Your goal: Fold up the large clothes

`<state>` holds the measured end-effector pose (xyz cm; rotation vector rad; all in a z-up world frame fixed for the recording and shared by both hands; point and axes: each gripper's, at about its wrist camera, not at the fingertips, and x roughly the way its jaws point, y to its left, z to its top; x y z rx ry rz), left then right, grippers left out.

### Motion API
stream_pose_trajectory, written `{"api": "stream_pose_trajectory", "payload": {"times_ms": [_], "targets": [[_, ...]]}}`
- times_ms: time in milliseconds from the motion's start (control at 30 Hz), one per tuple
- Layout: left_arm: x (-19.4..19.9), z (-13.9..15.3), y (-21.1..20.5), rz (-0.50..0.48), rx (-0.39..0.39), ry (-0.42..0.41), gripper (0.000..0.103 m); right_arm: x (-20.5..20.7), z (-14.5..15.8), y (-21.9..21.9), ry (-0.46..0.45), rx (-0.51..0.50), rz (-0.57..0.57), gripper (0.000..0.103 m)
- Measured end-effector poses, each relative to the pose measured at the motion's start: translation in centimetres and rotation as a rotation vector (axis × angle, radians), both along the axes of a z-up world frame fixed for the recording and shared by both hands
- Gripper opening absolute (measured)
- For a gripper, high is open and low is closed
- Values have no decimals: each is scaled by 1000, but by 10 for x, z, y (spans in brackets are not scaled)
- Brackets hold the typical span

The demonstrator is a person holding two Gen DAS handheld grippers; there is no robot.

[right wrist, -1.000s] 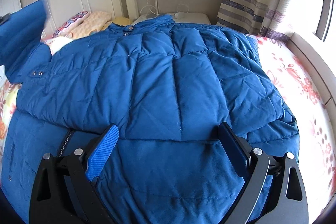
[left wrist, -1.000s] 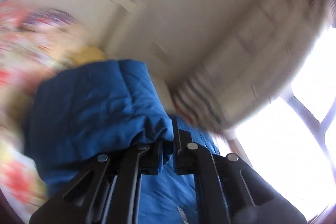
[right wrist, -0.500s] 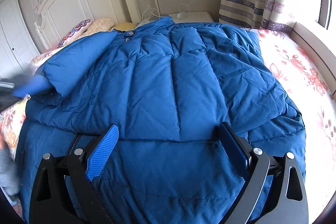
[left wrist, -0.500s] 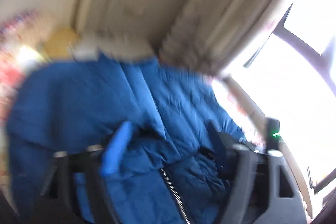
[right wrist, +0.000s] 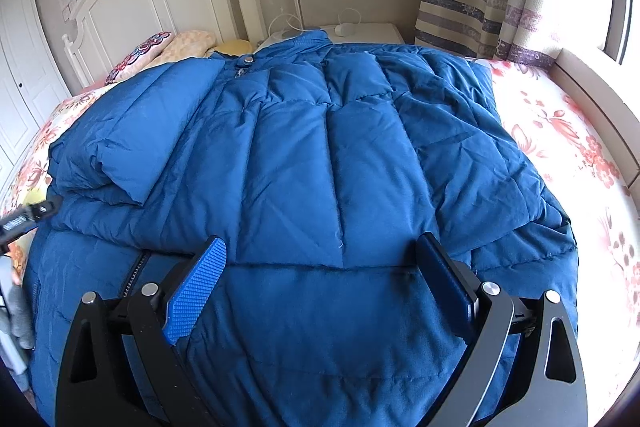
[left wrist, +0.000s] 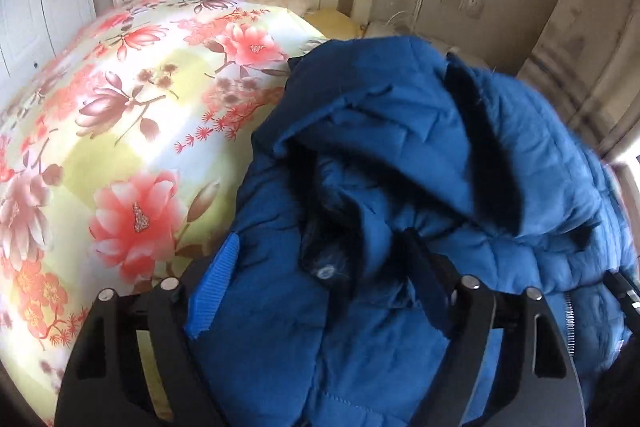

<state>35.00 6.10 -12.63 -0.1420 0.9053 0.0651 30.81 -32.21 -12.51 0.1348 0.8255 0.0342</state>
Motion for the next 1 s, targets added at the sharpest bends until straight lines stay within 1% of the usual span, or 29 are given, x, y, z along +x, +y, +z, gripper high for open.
{"api": "stream_pose_trajectory", "payload": {"times_ms": [33,100,133,167,200,233,267,300,367,433,467,533,600,667,733,767,800,833,867,900,933,967,1000], "targets": [[-1,2,0,1,-1,-9,83,-6,4,-1,-33,-13,-21,86],[-4,3,1,1,-17,-16,84,-20,16,2,-126,-55,-57,82],[-12,-2,7,3,-30,-16,85,-28,22,8,-172,-86,-59,82],[-11,-2,8,7,-40,-16,86,-39,30,21,-246,-139,-29,82],[-10,-2,9,12,-49,-13,87,-46,36,35,-299,-186,20,82],[-7,-2,10,14,-53,-11,88,-49,40,48,-330,-226,67,82],[-3,-4,11,14,-55,-11,88,-52,43,71,-358,-297,144,82],[-4,-3,11,14,-56,-12,88,-52,45,88,-363,-355,196,82],[-7,-2,11,15,-64,-14,88,-42,46,124,-339,-463,304,83],[-8,-2,13,18,-80,-15,89,-24,46,148,-293,-512,382,83],[-7,-2,15,20,-93,-14,90,-13,46,160,-269,-523,425,83],[-6,-4,17,24,-117,-11,91,1,44,179,-264,-546,484,83],[-5,-5,20,26,-138,-7,92,14,40,197,-243,-566,518,83],[-5,-6,21,28,-148,-6,92,28,31,210,-195,-571,558,83],[-5,-6,21,27,-146,-6,92,36,18,221,-164,-613,587,83],[-4,-6,21,26,-147,-6,92,37,12,224,-175,-647,596,82],[-4,-6,21,26,-148,-6,92,36,10,224,-195,-649,603,68],[-4,-6,21,26,-148,-7,92,35,15,216,-205,-577,620,52],[-4,-6,20,26,-148,-7,92,35,22,208,-214,-509,611,47],[-4,-6,21,26,-148,-7,92,33,37,189,-241,-391,581,37],[-4,-6,21,25,-147,-6,92,32,48,172,-263,-297,552,35],[-4,-6,20,25,-145,-6,92,27,64,141,-301,-158,485,28],[-4,-6,20,26,-143,-5,92,25,73,117,-326,-64,424,25]]}}
